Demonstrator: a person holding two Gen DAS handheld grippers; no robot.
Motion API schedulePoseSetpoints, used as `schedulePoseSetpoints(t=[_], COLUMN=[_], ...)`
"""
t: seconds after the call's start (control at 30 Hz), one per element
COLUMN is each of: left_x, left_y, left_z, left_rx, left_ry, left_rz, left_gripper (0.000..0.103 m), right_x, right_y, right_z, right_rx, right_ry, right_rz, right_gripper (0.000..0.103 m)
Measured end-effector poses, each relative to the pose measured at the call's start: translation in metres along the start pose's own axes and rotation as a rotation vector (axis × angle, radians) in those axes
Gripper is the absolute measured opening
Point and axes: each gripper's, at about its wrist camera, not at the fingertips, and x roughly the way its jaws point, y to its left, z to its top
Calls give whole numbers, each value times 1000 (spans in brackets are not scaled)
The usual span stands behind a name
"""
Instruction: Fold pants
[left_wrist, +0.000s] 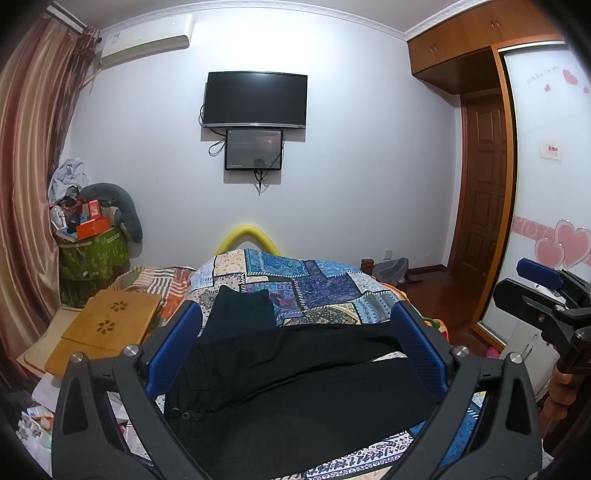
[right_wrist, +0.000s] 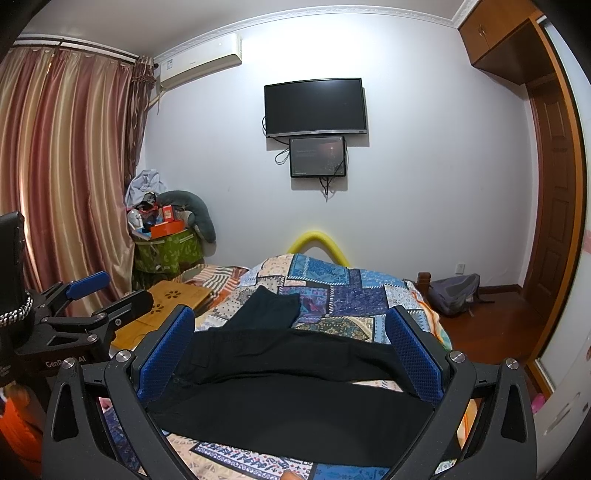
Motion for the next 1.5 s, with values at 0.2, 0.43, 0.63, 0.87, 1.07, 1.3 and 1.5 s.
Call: schedulePoseSetpoints(t=[0.2,0.43,0.63,0.87,1.07,1.3,1.5], left_x=[-2,-3,-4,-4,0,18,59], left_y=[-3,-5,-5,-5,-2,5,25], left_z=[2,2,3,2,2,3,3], left_rx=[7,12,15,12,5,7,-3], left_ry=[-4,-6,-9,-6,0,41,97], left_rz=[-1,2,2,-3,-2,-13,-1], left_gripper=[103,103,103,103,103,103,103], right_x=[1,2,2,4,6,18,50], right_y=[0,0,3,3,3,0,-14], right_z=[0,-1,-3,-4,-5,-8,-15], right_rx=[3,6,4,5,9,1,-6], right_ry=[1,2,2,5,12,30,81], right_rz=[3,2,0,-3,-7,-20,-27], right_gripper=[102,102,102,102,102,102,102])
